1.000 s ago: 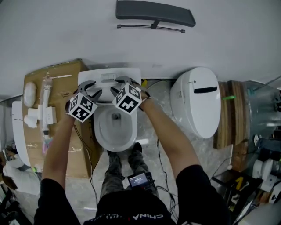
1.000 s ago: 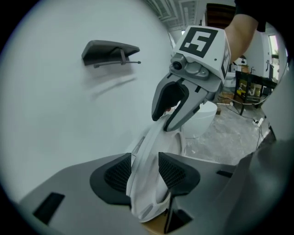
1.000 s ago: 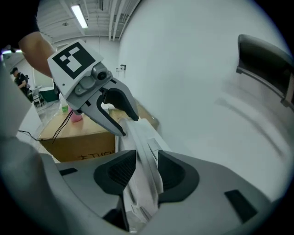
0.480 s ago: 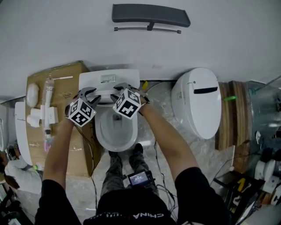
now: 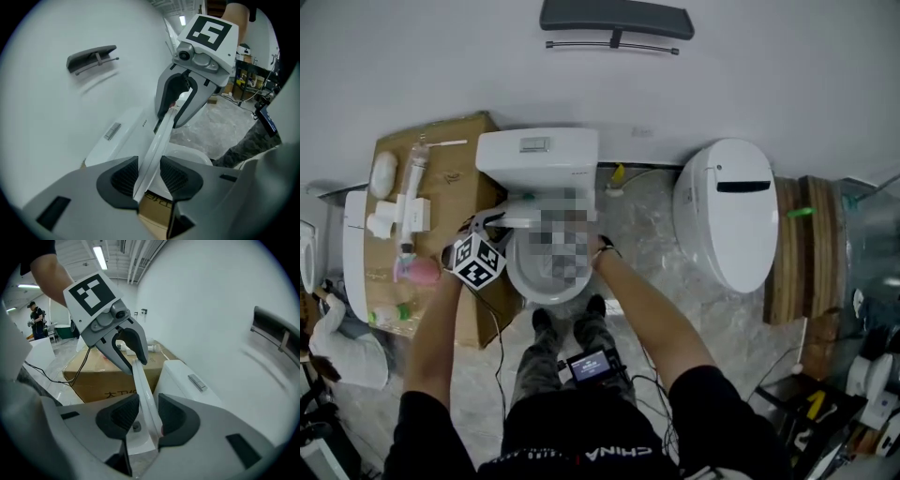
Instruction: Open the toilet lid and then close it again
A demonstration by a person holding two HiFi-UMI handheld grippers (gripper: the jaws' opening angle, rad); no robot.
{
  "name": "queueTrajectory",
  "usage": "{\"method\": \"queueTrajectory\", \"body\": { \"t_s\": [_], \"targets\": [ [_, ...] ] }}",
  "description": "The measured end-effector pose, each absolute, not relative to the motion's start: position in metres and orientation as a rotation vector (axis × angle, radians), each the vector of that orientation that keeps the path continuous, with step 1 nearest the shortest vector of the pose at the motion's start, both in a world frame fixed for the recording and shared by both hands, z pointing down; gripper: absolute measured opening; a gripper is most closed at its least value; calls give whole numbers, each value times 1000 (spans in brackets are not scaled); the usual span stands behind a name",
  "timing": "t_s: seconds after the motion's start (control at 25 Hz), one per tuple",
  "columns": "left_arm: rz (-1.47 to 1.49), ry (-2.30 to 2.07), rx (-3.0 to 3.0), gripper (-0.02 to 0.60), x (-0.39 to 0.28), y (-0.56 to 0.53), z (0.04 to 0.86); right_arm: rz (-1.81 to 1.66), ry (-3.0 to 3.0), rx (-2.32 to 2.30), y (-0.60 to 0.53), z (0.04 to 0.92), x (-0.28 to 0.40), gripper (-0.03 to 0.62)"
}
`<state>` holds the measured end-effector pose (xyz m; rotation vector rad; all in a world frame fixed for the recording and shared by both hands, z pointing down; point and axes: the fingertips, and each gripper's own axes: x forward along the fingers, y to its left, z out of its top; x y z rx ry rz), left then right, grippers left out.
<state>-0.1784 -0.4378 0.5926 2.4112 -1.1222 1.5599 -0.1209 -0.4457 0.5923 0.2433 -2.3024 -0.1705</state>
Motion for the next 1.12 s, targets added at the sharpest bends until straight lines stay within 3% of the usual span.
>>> {"method": "queueTrajectory", "body": {
  "t_s": [0.4,1.12],
  "targets": [
    [1687,-1124,2341,150,-155,-308,661,-267,-2205,249,-318,661,-96,137],
    [1672,-1465,2378,161,-143,-216,777,-500,-2128,438,-227,779,-85,146]
  ]
}}
